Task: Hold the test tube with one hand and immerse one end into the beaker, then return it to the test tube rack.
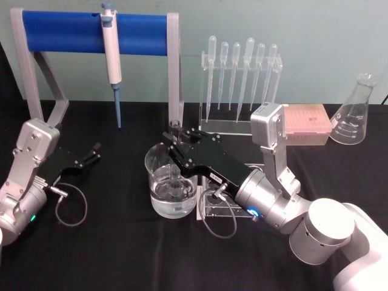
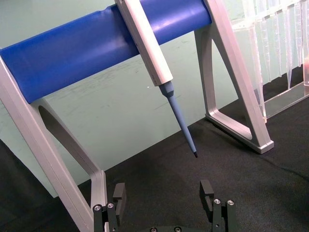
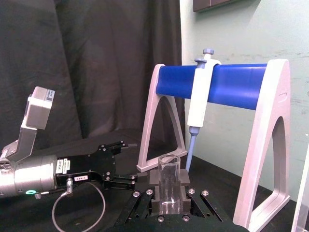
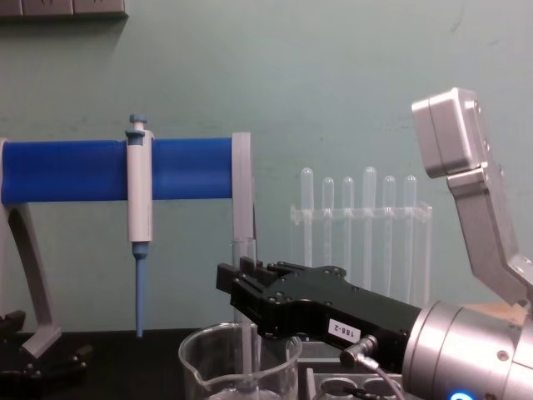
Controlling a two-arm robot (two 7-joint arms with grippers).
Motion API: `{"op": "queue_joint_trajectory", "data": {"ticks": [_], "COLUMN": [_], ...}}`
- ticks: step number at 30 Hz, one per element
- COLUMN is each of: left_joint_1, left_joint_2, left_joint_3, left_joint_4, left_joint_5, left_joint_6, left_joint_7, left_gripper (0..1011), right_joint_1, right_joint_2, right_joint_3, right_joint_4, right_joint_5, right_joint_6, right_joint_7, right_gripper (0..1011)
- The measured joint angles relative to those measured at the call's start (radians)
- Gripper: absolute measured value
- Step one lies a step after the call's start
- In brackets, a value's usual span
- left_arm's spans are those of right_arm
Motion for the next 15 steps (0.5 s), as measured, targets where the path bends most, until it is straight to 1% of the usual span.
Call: {"op": "queue_joint_trajectory", "data": {"ticks": [15], "left_joint_1": [0.000], "left_joint_2": [0.000], "left_joint_3": [0.000], "left_joint_4": [0.000], "left_joint_5": [0.000], "left_joint_6": [0.000], "left_joint_7": [0.000], "left_gripper": [1000], "right_joint_1": [0.000], "right_joint_2": [0.000], "right_joint_3": [0.000], "right_joint_4": [0.000], "right_joint_5": [0.000], "right_joint_6": [0.000], "right_joint_7": [0.000], "right_gripper": [226]}}
